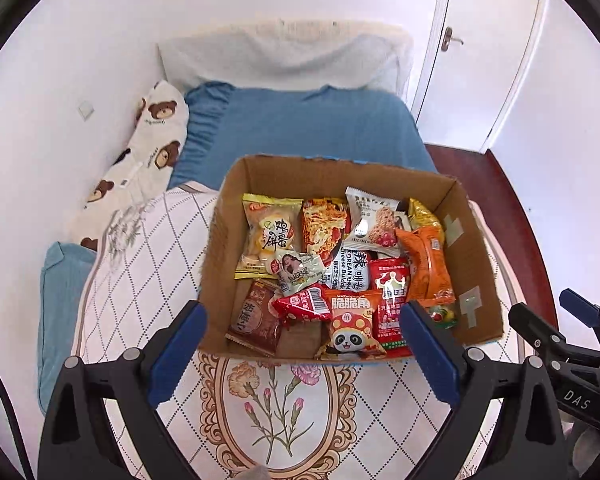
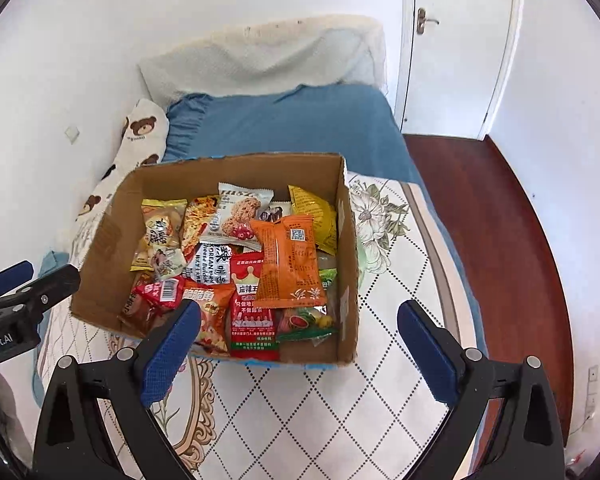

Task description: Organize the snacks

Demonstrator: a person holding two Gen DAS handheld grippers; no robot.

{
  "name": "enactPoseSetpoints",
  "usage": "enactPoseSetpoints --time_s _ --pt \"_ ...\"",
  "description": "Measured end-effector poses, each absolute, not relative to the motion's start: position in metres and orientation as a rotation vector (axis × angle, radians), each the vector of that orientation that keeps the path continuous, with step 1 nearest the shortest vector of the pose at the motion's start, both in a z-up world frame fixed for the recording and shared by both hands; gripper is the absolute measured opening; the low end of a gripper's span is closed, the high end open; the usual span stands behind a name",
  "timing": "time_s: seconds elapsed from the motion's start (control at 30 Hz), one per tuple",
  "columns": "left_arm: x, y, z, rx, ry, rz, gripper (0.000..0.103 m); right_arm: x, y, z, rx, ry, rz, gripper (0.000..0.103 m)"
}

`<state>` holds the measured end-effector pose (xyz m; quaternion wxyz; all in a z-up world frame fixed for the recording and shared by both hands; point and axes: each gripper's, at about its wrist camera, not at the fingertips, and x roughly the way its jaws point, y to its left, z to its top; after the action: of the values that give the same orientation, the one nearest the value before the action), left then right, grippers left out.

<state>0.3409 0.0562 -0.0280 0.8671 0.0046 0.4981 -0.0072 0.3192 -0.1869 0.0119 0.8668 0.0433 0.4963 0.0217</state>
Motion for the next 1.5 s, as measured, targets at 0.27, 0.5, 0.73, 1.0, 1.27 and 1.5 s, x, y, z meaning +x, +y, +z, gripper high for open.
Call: enactPoseSetpoints --time_s 0.27,0.5,0.73,1.0,1.27,1.5 --pt "0.266 0.057 0.014 0.01 0.918 -0.03 0.099 0.241 -0.188 0.069 0.083 0.898 0.045 0.101" --pt "0.202 0.055 0.045 0.046 0.825 -0.021 0.099 0.169 -0.183 0.117 0.057 0.783 0.051 0.102" --pt "0.154 0.066 0.067 0.021 0.772 0.002 0.103 0.112 -0.184 0.145 0.064 0.724 0.055 0.103" --pt "0.116 0.071 0.078 0.021 0.752 0.008 0.103 0.064 -0.181 0.168 0.046 0.678 0.052 0.103" --pt "0.099 0.07 0.08 0.025 0.73 0.017 0.103 0.047 -0.176 0.167 0.027 0.68 0.06 0.103" --pt "0.115 0.063 0.069 0.022 0.745 0.02 0.103 0.058 -0.175 0.152 0.024 0.701 0.066 0.103"
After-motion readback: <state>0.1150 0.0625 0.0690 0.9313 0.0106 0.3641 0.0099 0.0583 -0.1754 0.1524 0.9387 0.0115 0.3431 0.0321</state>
